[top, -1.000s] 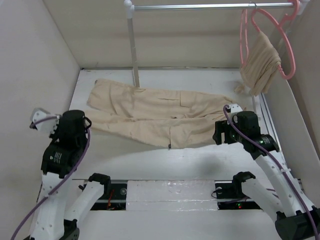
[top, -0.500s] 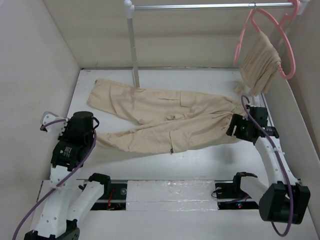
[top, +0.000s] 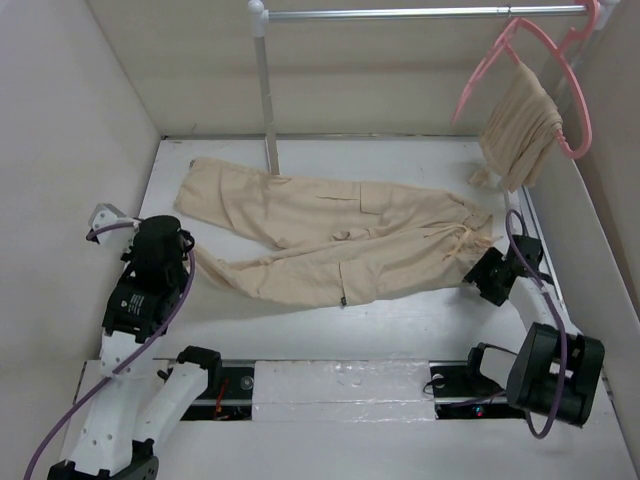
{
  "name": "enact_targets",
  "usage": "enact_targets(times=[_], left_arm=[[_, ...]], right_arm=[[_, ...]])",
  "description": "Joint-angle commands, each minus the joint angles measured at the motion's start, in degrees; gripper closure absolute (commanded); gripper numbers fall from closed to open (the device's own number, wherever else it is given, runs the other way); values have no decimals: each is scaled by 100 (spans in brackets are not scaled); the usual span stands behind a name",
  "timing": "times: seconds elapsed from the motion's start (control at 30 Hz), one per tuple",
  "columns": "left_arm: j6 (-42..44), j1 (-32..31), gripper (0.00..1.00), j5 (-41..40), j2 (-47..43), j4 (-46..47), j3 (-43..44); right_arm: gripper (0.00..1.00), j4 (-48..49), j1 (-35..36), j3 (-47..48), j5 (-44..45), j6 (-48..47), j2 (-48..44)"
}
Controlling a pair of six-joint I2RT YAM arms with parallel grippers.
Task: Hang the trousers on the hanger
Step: Fold the trousers at the center of the board.
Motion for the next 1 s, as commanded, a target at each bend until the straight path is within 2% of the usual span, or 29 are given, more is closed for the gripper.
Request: enact_targets(times=[0.0,0.07,0.1,0.13,0.17,0.23,0.33,0.4,0.43,0.5,0.53,0.6,0.73,0.8,0.9,0.97], left_arm=[[176,-28,100,-37,-72,354,-84],[184,-28,100,-116,-55,363,-93],[202,-28,100,-160,-46,363,-75],[219,-28,100,-282,-28,363,-40],[246,-28,100,-362,33,363,-5],[377,-28,100,-686,103,442,100],[667,-28,100,-1099,305,600,398],[843,-28,100,-1319,472,705,548],[1044,-28,100,-1529,525,723,714],[1265,-28,100,-1854,666,715,882],[1518,-28,100,-2144,701,714,1013],[1607,-98,100,-2364,710,749,1041],[1898,-160,100,-2542,693,864,989],[1951,-160,100,-2664,640,855,831],[2135,-160,100,-2823,675,1075,339],[2258,-160,100,-2780,938,1197,347]], right_arm=[[37,1314,-70,80,-239,223,541],[44,1491,-70,255,-266,135,900],[62,1527,-70,282,-266,109,981],[74,1536,-131,291,-266,91,1008],[92,1440,-132,265,-257,39,999],[100,1134,-132,186,-249,-75,676],[100,413,-246,133,-214,-444,-377],[100,-684,-316,246,-152,-890,-1028],[100,-1454,-230,612,-47,-1059,-1222],[100,-1916,-167,808,-11,-1444,-1347],[100,-2484,-106,1227,-29,-1743,-1391],[100,-2672,129,1405,-46,-1965,-1365],[100,-3586,762,2346,331,-2343,-1093],[100,-3737,913,2794,559,-2353,-1040],[100,-3694,967,3015,639,-2642,-935],[100,-3309,967,2981,865,-2747,-847]])
